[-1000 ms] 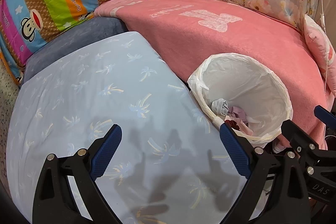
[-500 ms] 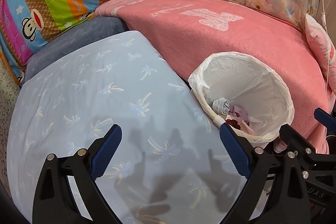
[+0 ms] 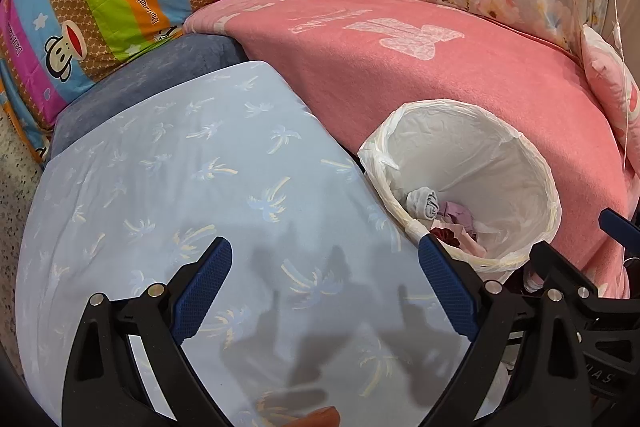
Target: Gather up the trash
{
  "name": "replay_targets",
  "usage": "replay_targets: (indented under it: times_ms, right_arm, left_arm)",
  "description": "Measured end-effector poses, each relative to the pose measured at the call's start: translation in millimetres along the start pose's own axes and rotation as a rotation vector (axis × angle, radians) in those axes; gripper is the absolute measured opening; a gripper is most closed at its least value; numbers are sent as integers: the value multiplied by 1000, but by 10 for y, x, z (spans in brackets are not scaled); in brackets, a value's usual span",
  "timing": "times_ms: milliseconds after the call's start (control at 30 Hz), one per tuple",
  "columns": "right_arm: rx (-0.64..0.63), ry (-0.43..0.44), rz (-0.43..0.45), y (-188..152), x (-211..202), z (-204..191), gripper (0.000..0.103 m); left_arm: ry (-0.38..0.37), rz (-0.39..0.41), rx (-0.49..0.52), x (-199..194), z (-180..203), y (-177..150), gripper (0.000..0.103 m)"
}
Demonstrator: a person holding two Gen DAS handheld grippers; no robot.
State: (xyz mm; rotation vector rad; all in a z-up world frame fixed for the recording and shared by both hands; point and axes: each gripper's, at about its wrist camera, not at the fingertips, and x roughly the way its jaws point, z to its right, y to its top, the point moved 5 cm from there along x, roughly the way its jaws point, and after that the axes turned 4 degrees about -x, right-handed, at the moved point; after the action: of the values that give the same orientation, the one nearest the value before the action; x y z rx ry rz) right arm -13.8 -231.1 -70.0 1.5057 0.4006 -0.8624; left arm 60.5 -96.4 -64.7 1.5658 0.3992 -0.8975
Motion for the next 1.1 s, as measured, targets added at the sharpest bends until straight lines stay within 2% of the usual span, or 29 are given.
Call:
replay_targets:
  times_ms: [1100]
  right_arm:
    - [4, -4, 0, -48, -32, 63, 98]
  left_arm:
    - [18, 6, -9, -34, 34, -23, 90]
